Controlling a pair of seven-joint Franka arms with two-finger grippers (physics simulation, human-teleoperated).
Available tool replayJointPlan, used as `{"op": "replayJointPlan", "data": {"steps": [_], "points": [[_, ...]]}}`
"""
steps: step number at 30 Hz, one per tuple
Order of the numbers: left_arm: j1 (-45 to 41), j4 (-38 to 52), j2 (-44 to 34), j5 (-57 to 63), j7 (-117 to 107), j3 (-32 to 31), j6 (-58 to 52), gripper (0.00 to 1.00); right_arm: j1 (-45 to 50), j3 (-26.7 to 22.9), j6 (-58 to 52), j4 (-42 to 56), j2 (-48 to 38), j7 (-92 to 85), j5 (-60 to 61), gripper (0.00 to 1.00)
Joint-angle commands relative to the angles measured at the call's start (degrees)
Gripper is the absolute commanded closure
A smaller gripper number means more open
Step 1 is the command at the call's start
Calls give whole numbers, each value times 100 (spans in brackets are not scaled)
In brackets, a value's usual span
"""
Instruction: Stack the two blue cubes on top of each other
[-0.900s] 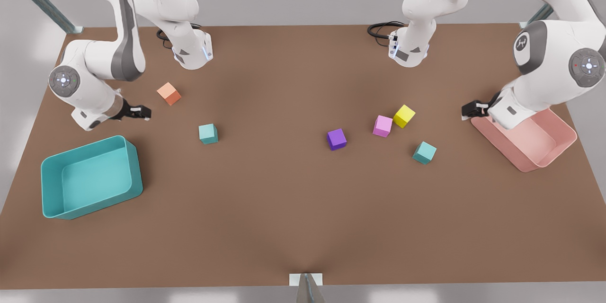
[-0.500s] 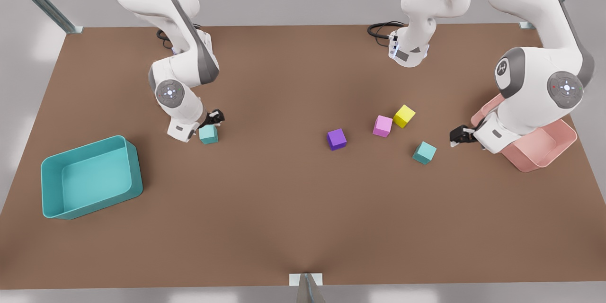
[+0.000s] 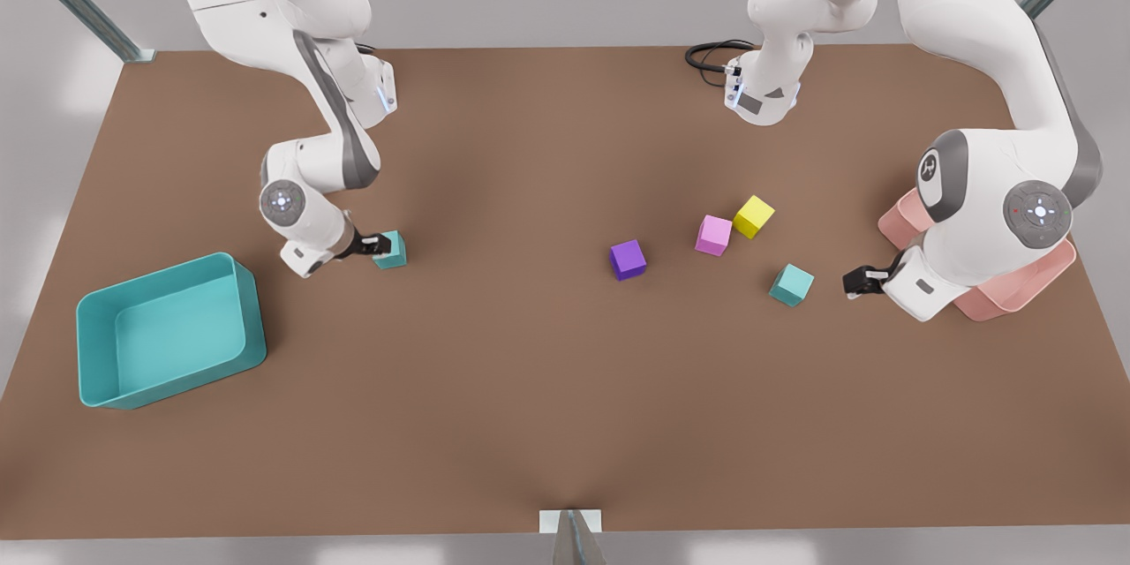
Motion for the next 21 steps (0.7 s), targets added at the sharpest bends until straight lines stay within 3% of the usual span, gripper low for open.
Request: {"op": "replayJointPlan", "data": {"steps": [1,21], "points": [[1,3,-7,6,-254,0,-3,0,-56,32,250,-5,16,687,7,0],[-8,12,81,59,-263,8,50,0,-100,402,909,-577,210,660,7,0]]}}
